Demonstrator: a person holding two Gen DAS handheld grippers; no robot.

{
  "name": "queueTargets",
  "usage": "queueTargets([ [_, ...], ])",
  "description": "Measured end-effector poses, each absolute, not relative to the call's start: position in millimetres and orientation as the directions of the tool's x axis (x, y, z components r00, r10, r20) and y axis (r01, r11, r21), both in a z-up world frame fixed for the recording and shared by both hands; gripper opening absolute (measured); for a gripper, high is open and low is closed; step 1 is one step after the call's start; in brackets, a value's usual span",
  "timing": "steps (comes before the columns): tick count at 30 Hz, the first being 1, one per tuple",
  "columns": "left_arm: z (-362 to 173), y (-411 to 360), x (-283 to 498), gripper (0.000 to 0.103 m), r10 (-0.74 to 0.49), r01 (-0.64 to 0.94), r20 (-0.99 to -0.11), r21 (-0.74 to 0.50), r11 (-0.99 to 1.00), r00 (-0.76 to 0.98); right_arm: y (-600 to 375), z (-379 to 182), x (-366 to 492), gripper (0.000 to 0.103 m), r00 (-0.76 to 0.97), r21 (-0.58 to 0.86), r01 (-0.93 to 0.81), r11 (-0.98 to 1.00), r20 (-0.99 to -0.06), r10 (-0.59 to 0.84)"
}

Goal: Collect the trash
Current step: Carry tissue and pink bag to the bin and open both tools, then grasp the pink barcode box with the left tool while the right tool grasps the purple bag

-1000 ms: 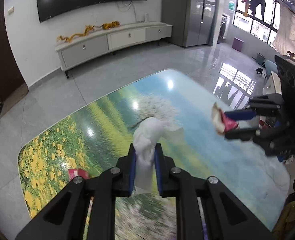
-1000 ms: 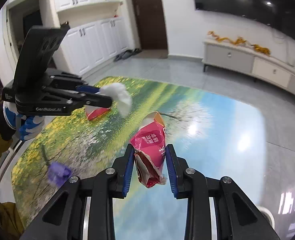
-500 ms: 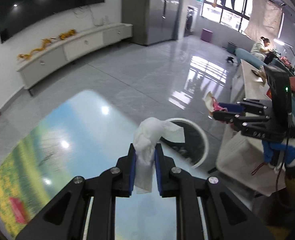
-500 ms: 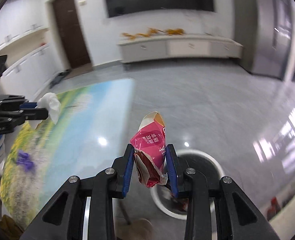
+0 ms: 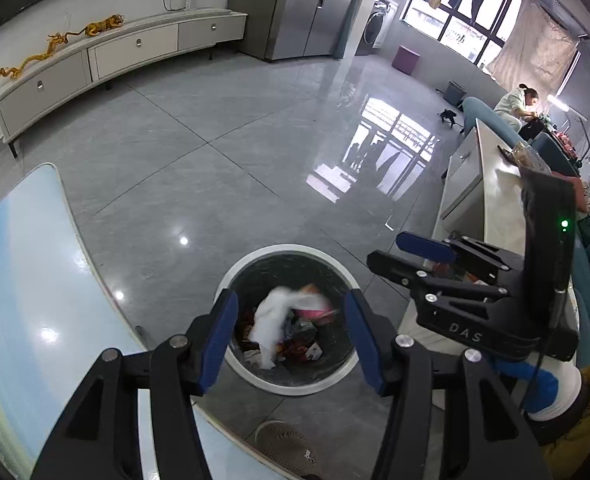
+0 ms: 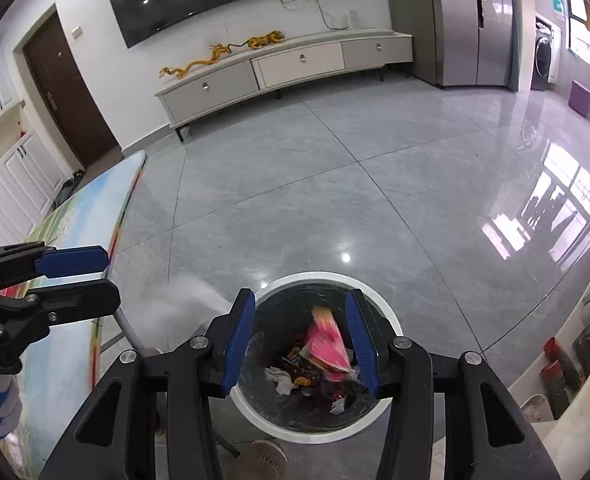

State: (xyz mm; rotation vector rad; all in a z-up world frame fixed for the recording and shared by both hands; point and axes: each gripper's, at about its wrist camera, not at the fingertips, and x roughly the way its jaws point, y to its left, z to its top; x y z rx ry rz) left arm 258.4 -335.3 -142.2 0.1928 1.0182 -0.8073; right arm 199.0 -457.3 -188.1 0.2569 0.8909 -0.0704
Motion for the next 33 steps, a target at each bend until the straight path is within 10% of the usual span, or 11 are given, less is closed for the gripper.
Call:
queueTargets([
  [15,-80,-240,223,0.054,-0.533,0.614,-0.716,-0.185,0.768,0.451,-390,-122,153,0.048,0.726,0.169,-0.043,0.985,-0.672,0.147],
  [33,-37,72,169,0.058,-0.276,0.279,-0.637,-0.099,0.955,0.72,-206,-46,115,0.066,0.684,0.129,-0.423,0.897,-0.603,0.41],
])
